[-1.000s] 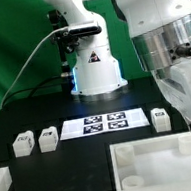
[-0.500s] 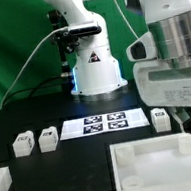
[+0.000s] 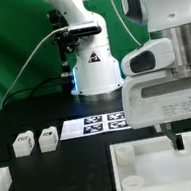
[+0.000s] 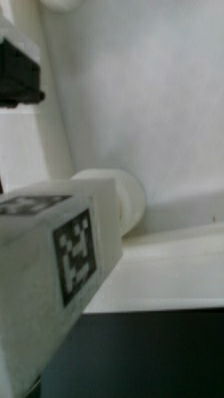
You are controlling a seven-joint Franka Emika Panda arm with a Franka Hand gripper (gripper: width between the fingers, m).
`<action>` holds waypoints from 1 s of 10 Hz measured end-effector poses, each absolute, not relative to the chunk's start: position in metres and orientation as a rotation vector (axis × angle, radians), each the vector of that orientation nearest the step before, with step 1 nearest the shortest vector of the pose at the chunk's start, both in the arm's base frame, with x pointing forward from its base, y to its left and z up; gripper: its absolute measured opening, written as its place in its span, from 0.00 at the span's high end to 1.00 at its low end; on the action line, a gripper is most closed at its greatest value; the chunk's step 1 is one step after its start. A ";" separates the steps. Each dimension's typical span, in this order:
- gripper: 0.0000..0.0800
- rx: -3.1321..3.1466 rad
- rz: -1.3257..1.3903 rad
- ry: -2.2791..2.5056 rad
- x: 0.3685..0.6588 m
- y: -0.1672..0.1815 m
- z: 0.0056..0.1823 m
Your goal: Assemble one leg
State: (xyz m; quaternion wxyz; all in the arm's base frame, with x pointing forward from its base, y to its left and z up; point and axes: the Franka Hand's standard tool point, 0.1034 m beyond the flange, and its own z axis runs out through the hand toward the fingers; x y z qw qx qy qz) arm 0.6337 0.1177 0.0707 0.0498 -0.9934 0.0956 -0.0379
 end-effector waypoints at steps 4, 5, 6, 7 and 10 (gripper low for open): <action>0.64 -3.017 -0.111 0.352 0.633 0.118 0.070; 0.64 -3.006 -0.107 0.424 0.633 0.118 0.070; 0.64 -2.957 -0.093 0.649 0.634 0.117 0.070; 0.64 -2.909 -0.083 0.822 0.634 0.116 0.069; 0.64 -2.596 -0.015 1.473 0.633 0.113 0.068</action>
Offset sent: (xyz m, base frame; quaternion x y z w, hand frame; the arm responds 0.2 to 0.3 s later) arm 0.0000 0.0000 0.0000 0.0000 0.0000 0.0000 1.0000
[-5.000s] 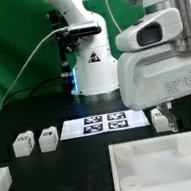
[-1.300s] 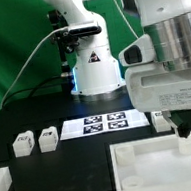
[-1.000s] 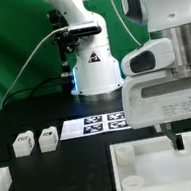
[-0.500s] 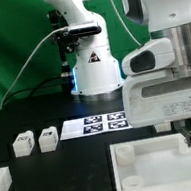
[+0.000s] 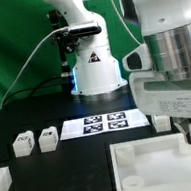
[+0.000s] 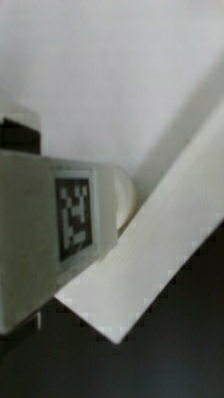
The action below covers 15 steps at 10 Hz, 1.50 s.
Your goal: Assemble one leg
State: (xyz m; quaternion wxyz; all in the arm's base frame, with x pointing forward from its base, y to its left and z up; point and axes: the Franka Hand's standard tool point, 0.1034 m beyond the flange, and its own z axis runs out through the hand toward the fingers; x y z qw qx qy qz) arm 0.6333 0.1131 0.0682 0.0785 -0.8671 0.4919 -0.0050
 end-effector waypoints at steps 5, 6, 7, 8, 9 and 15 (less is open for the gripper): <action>0.64 -2.106 0.086 2.039 0.631 0.116 0.067; 0.53 -2.143 0.081 1.999 0.631 0.116 0.067; 0.35 -2.143 0.081 1.999 0.631 0.117 0.067; 0.35 -2.242 0.065 1.889 0.631 0.119 0.068; 0.22 -2.418 0.037 1.668 0.632 0.121 0.071; 0.19 -2.983 -0.067 0.533 0.629 0.119 0.074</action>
Offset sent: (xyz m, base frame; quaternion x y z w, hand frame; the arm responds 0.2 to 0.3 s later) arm 0.0037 0.0023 0.0000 0.0132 0.0059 0.3736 0.9275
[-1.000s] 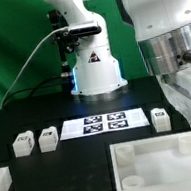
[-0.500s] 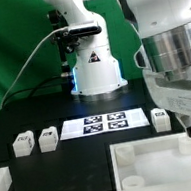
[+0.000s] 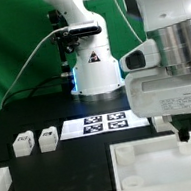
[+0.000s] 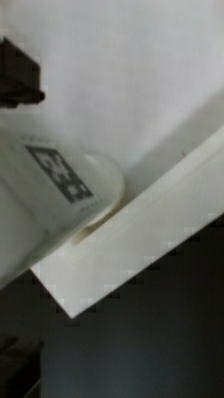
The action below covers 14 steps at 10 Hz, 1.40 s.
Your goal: Assemble one leg
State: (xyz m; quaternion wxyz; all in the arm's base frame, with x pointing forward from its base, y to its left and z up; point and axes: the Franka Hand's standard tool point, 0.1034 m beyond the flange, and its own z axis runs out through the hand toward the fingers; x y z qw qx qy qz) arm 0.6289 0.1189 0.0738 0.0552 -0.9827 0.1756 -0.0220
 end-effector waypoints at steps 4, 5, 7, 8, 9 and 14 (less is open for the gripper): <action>0.36 -3.060 -0.092 0.213 0.631 0.119 0.076; 0.53 -3.048 -0.088 0.291 0.631 0.120 0.076; 0.64 -3.003 -0.077 0.559 0.632 0.120 0.076; 0.64 -2.961 -0.068 0.729 0.632 0.119 0.076; 0.64 -2.890 -0.049 0.936 0.634 0.117 0.075; 0.64 -2.248 0.077 1.947 0.633 0.113 0.073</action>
Offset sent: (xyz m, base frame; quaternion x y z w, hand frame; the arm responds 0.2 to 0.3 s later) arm 0.0000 0.0000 0.0000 0.0000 0.0000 0.0000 1.0000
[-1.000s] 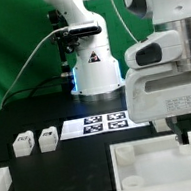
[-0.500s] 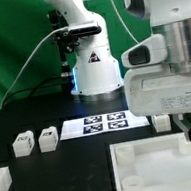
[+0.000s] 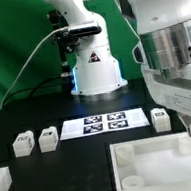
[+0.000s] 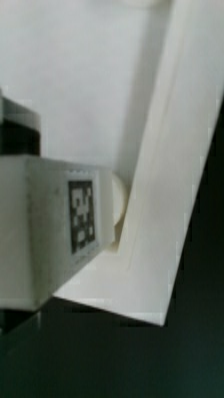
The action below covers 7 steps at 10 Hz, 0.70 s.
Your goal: Assemble one leg
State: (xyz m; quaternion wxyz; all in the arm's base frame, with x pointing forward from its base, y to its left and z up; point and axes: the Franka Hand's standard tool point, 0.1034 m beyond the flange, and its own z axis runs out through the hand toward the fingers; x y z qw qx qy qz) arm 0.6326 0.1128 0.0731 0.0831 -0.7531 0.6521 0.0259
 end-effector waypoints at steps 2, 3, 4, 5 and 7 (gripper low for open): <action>0.49 -2.281 0.076 1.911 0.632 0.114 0.072; 0.32 -2.318 0.071 1.864 0.632 0.114 0.072; 0.32 -2.353 0.067 1.824 0.632 0.114 0.072; 0.22 -2.537 0.044 1.565 0.633 0.116 0.075; 0.20 -2.772 -0.002 1.138 0.634 0.121 0.078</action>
Offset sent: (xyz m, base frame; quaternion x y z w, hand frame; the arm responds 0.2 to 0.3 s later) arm 0.0000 0.0000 0.0000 0.0000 0.0000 0.0000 1.0000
